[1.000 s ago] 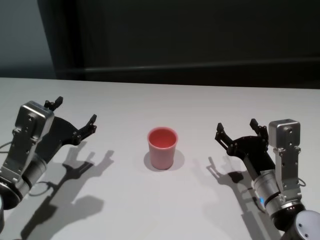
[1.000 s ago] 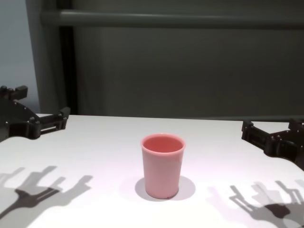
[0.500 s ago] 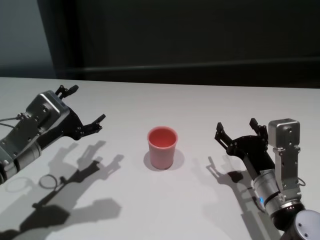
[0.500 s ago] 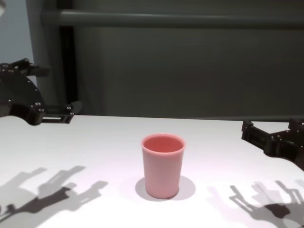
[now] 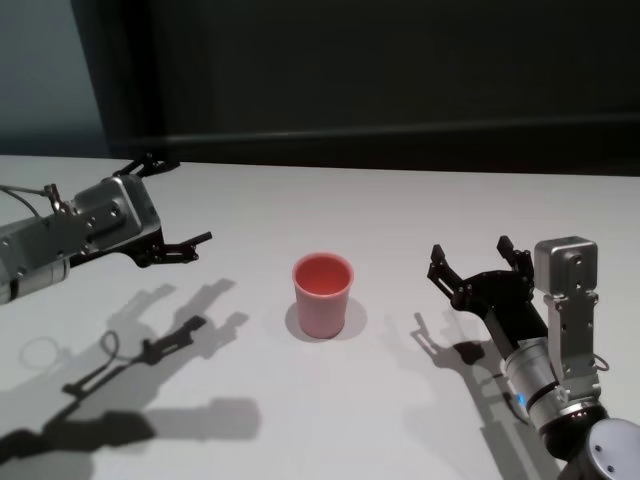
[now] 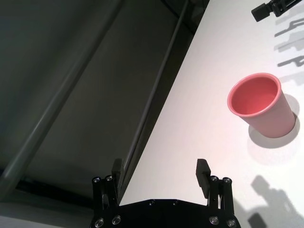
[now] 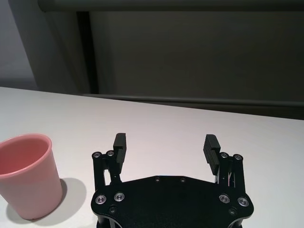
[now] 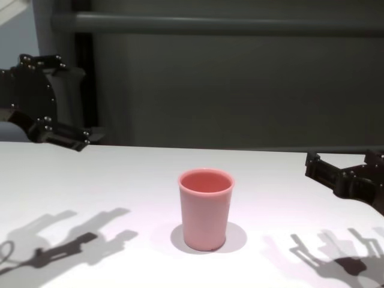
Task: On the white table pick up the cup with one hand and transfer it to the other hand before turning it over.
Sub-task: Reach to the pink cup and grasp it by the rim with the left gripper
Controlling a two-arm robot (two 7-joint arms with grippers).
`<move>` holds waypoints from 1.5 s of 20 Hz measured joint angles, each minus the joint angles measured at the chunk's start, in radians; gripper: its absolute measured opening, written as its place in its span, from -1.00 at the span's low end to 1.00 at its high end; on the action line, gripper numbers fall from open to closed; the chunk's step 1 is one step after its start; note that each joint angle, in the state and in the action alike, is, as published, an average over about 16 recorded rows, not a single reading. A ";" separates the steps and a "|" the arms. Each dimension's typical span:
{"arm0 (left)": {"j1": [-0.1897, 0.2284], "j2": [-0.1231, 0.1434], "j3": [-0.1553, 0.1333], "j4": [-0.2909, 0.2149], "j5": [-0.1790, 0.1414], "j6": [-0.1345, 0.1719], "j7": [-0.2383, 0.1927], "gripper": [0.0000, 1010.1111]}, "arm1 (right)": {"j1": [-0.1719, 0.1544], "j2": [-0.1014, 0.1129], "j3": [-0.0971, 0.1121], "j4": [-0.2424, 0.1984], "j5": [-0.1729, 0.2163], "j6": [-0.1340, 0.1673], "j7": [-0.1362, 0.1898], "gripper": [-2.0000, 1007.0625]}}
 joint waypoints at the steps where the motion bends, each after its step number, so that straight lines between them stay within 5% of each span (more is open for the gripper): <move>1: -0.020 0.011 0.014 0.002 0.007 -0.002 -0.020 0.98 | 0.000 0.000 0.000 0.000 0.000 0.000 0.000 0.99; 6: -0.116 0.050 0.082 0.018 0.040 -0.021 -0.111 0.98 | 0.000 0.000 0.000 0.000 0.000 0.000 0.000 0.99; 12: -0.223 0.066 0.164 0.047 0.067 -0.067 -0.212 0.98 | 0.000 0.000 0.000 0.000 0.000 0.000 0.000 0.99; 22: -0.372 0.058 0.275 0.100 0.090 -0.151 -0.361 0.98 | 0.000 0.000 0.000 0.000 0.000 0.000 0.000 0.99; 30: -0.493 0.035 0.370 0.157 0.124 -0.181 -0.493 0.98 | 0.000 0.000 0.000 0.000 0.000 0.000 0.000 0.99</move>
